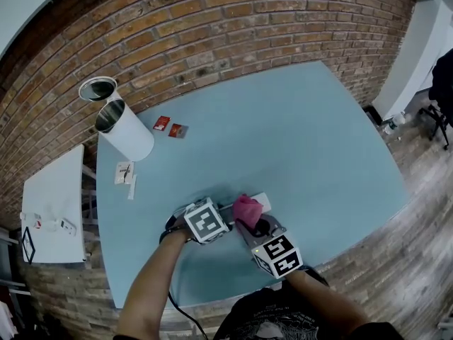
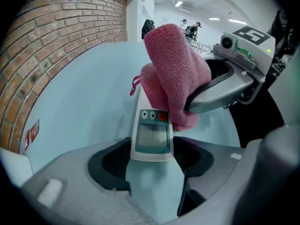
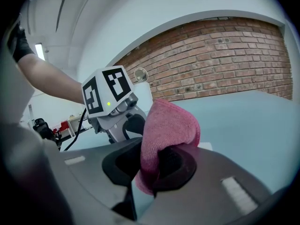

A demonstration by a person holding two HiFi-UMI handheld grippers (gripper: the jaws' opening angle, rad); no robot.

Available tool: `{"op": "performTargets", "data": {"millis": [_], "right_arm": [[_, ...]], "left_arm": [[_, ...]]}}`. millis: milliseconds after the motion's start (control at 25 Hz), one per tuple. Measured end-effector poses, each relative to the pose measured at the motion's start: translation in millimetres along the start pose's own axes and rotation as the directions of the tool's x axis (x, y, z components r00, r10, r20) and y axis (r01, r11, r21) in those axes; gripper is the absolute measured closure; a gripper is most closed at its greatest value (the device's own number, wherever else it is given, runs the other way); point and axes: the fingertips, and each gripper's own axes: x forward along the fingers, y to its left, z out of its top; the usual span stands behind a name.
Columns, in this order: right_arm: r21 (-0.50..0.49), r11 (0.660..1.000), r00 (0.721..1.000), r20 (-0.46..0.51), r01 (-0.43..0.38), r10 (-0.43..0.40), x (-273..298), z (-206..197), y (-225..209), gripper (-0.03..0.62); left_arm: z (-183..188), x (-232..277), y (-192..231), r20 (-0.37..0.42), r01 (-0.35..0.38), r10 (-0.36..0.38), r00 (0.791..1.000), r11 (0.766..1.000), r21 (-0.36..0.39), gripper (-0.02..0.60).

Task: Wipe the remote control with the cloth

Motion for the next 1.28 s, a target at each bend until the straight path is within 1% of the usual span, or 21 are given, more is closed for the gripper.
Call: {"op": "performTargets", "data": {"millis": [120, 280, 480, 600, 680, 760, 1040, 1160, 1280], "right_arm": [[0.011, 1.000, 1.000, 0.001, -0.013, 0.013, 4.4, 0.8, 3.4, 0.530], [-0.023, 0.999, 0.999, -0.004, -0.049, 0.049, 7.3, 6.4, 7.0, 0.530], [-0.017, 0.996, 0.996, 0.025, -0.086, 0.087, 12.9, 46.9, -15.5, 0.530], [-0.057, 0.989, 0.990, -0.020, -0.140, 0.139, 31.3, 64.2, -23.0, 0.530], [-0.101, 0.980, 0.984, -0.058, -0.171, 0.166, 46.5, 71.4, -24.9, 0.530], [-0.120, 0.972, 0.977, -0.088, -0.202, 0.193, 60.6, 75.1, -26.7, 0.530], [-0.153, 0.933, 0.933, -0.210, -0.325, 0.291, 92.3, 60.6, -16.8, 0.530], [-0.167, 0.920, 0.919, -0.244, -0.353, 0.309, 97.6, 53.4, -14.4, 0.530], [-0.171, 0.919, 0.917, -0.254, -0.356, 0.308, 98.0, 49.2, -20.2, 0.530]], "left_arm": [[-0.7, 0.7, -1.8, 0.001, 0.008, -0.008, 1.000, 1.000, -0.003, 0.293], [-1.8, 5.1, -6.4, 0.009, 0.027, -0.027, 1.000, 1.000, -0.006, 0.293], [-0.9, 3.8, -6.6, 0.012, 0.027, -0.027, 1.000, 1.000, -0.005, 0.291], [-1.0, 3.8, -9.1, 0.005, 0.038, -0.038, 0.999, 0.999, -0.008, 0.291], [-0.5, 3.3, -9.6, 0.003, 0.040, -0.040, 0.999, 0.999, -0.010, 0.293], [0.2, 3.4, -10.0, 0.000, 0.039, -0.039, 0.999, 0.999, -0.010, 0.293], [-0.6, 4.5, -9.3, -0.019, 0.037, -0.038, 0.999, 0.999, -0.013, 0.293], [-1.1, 4.3, -8.5, -0.021, 0.038, -0.038, 0.999, 0.999, -0.015, 0.293], [-1.3, 4.8, -8.3, -0.025, 0.039, -0.039, 0.999, 0.999, -0.016, 0.291]]}}
